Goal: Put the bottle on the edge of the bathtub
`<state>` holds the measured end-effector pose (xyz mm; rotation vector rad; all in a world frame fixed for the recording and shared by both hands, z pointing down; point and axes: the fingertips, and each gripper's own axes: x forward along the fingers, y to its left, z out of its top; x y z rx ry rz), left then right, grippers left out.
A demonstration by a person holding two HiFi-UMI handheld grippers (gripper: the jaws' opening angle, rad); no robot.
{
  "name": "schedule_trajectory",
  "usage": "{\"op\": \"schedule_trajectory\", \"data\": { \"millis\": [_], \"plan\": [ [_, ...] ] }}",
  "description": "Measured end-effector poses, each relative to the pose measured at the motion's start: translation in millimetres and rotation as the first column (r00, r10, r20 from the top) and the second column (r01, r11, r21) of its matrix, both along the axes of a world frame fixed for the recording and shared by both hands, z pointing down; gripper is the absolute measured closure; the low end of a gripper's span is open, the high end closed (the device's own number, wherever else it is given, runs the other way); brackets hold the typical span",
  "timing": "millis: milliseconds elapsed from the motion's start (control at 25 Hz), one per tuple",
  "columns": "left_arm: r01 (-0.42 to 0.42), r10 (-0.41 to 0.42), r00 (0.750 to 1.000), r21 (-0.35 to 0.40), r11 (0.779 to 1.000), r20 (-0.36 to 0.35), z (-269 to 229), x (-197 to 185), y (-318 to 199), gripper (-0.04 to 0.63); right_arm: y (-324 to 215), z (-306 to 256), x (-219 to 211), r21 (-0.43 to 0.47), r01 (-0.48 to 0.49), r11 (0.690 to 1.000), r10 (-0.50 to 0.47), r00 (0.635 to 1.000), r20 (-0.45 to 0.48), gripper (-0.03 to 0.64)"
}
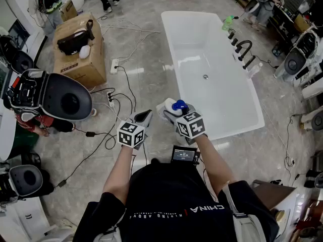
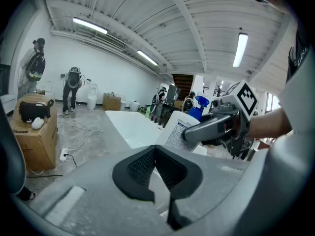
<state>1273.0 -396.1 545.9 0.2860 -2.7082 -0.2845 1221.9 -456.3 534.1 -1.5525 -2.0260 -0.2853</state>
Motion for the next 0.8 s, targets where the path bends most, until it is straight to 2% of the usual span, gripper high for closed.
{"op": "schedule_trajectory", "data": {
  "millis": [800],
  "plan": [
    [-0.067,0.067,0.998,-0.005,0.998,0.009,1.4,8.8,15.2,0.586,16.6,6.1,10.2,0.014,-0.046,0.999,0.046,0.999,0.0,0.344]
  ]
}}
